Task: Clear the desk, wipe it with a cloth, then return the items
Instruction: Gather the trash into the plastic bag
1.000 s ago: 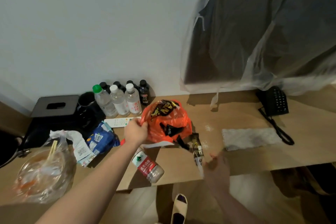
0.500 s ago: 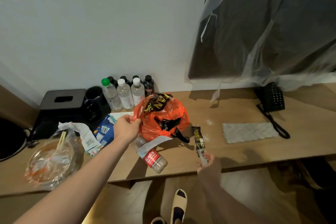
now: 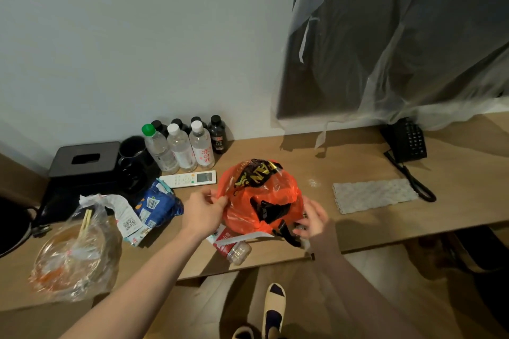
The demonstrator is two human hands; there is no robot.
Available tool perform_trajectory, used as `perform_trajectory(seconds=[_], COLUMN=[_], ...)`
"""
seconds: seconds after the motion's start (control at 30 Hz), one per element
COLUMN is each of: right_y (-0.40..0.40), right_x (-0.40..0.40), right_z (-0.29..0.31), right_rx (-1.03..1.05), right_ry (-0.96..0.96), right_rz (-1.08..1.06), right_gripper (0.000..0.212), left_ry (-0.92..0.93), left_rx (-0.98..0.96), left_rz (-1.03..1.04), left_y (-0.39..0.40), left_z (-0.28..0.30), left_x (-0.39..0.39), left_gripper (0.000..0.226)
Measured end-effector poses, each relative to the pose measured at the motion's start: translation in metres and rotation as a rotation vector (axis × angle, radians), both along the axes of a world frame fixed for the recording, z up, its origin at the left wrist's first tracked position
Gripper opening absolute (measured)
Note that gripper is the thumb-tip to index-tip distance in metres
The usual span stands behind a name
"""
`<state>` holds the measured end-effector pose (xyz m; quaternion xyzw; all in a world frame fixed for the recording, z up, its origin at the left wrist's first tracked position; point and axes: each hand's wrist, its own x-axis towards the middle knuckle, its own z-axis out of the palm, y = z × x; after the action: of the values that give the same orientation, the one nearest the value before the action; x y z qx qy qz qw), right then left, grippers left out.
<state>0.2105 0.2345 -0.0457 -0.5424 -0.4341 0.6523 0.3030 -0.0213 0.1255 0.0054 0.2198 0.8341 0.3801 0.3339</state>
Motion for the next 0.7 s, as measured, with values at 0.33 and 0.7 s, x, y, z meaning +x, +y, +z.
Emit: perform_trajectory(seconds=[0.33,0.7], right_y=[-0.023,-0.05], right_x=[0.06,0.245], right_z=[0.086,0.122], right_rx=[0.121,0.16], right_ry=[-0.023,-0.083], right_rz=[-0.079,-0.438], right_gripper=[0.009,0.029], left_ry=[-0.052,-0.109], left_rx=[0.17,0.237], left_rz=[-0.213,-0.565], left_y=[0.006,0.049], left_z=[0.05,0.089], left_x=[0.065,0.232], left_gripper=[0.007,0.012])
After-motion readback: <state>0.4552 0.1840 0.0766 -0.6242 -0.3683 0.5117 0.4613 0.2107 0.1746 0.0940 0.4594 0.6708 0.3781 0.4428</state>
